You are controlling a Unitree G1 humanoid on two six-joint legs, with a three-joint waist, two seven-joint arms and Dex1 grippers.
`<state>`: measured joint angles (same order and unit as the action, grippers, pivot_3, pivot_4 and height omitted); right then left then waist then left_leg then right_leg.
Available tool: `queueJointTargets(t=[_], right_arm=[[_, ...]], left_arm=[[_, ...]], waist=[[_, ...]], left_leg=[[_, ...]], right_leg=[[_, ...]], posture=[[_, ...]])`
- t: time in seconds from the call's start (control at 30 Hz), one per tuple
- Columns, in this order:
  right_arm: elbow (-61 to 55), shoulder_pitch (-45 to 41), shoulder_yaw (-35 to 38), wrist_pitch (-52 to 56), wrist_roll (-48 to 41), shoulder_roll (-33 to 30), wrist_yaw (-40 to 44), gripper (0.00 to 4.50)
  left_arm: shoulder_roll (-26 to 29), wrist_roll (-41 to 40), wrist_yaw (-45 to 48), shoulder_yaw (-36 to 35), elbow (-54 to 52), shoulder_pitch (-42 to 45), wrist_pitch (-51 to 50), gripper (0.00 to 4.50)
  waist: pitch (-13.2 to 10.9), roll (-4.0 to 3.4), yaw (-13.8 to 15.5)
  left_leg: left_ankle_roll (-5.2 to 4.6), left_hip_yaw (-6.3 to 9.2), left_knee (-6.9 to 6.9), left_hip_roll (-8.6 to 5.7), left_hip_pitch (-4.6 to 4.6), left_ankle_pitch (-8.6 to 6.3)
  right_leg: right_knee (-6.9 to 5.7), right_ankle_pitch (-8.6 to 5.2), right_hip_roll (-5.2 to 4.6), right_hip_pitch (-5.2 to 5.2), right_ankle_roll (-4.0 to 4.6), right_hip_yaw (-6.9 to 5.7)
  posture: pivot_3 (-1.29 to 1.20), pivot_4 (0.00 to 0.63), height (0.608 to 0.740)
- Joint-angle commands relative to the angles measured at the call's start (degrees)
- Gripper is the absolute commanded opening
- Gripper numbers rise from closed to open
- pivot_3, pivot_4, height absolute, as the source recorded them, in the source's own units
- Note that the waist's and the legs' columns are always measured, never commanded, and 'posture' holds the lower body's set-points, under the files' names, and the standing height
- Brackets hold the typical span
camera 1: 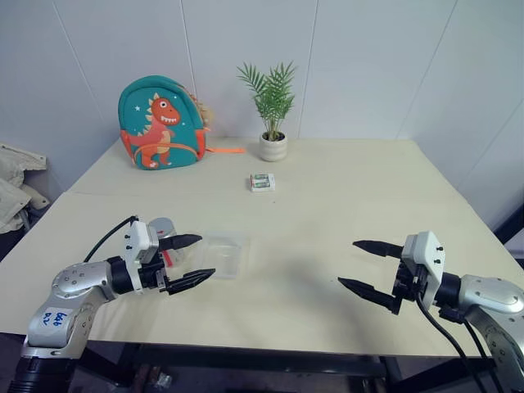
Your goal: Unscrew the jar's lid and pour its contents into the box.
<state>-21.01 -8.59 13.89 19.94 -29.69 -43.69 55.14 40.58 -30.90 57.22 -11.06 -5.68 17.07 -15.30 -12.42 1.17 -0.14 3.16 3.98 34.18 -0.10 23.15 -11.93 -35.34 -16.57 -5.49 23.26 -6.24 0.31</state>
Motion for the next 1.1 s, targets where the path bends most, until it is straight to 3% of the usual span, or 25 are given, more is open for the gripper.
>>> queueJointTargets(t=[0.03, 0.27, 0.43, 0.57, 0.7, 0.8, 1.1], right_arm=[[1.8, -1.9, -0.1, -1.9, 0.3, -0.4, 0.8, 4.50], [7.7, -7.9, -4.9, -3.4, 1.1, 2.3, 1.9, 4.50], [11.4, -15.7, -9.8, -4.0, 1.2, 6.3, 3.3, 4.50], [12.1, -19.6, -11.9, -3.8, 1.3, 8.3, 3.9, 4.50], [11.9, -21.6, -12.7, -3.1, 1.0, 9.2, 3.9, 4.50], [11.2, -22.5, -12.9, -2.2, 0.6, 9.2, 3.9, 4.50], [8.3, -22.3, -13.2, 0.1, -0.3, 10.0, 2.8, 4.50]], left_arm=[[0.0, 0.6, -0.7, -1.2, -1.3, -0.5, 1.3, 4.47], [-3.4, 2.4, -9.7, -5.5, -8.0, -9.6, 2.5, 4.47], [-13.1, 6.7, -20.6, -9.9, -15.0, -24.2, 8.5, 4.47], [-21.6, 11.8, -32.1, -11.1, -16.7, -27.6, 11.9, 4.47], [-24.4, 19.0, -40.0, -10.3, -12.2, -25.8, 14.2, 4.47], [-25.4, 20.9, -44.4, -10.6, -7.5, -22.0, 14.9, 4.47], [-24.0, 22.6, -46.1, -7.8, 1.3, -11.6, 15.1, 4.47]], waist=[[0.0, 0.00, -0.1], [0.0, 0.01, -0.5], [0.0, 0.02, -1.3], [0.0, 0.04, -0.5], [0.0, 0.04, 0.3], [0.0, 0.04, 0.2], [0.1, 0.08, 0.0]], left_leg=[[0.00, 0.00, 0.00, 0.00, 0.00, 0.00], [-0.04, -0.08, 0.00, 0.04, -0.02, -0.02], [-0.04, -0.17, 0.01, 0.07, -0.03, -0.03], [-0.06, -0.13, 0.09, 0.07, 0.00, -0.04], [-0.09, -0.13, 0.34, 0.05, 0.04, 0.00], [-0.21, -0.13, 0.50, 0.04, 0.03, 0.02], [-0.36, -0.16, 0.43, 0.06, 0.06, 0.00]], right_leg=[[0.00, 0.01, 0.00, 0.00, -0.01, 0.00], [-0.05, 0.13, 0.02, 0.05, -0.20, 0.09], [-0.05, 0.26, 0.02, 0.10, -0.37, 0.16], [-0.09, 0.26, 0.04, 0.11, -0.35, 0.12], [-0.01, 0.03, 0.07, 0.03, 0.44, 0.13], [0.36, 0.27, 0.07, -0.24, 0.40, 0.13], [0.93, 0.61, 0.07, -0.47, 0.23, 0.10]], posture=[[0.00, 0.150, 0.740], [0.00, 0.150, 0.740], [0.00, 0.150, 0.740], [0.00, 0.150, 0.740], [0.00, 0.150, 0.740], [0.00, 0.150, 0.740], [0.00, 0.150, 0.740]])
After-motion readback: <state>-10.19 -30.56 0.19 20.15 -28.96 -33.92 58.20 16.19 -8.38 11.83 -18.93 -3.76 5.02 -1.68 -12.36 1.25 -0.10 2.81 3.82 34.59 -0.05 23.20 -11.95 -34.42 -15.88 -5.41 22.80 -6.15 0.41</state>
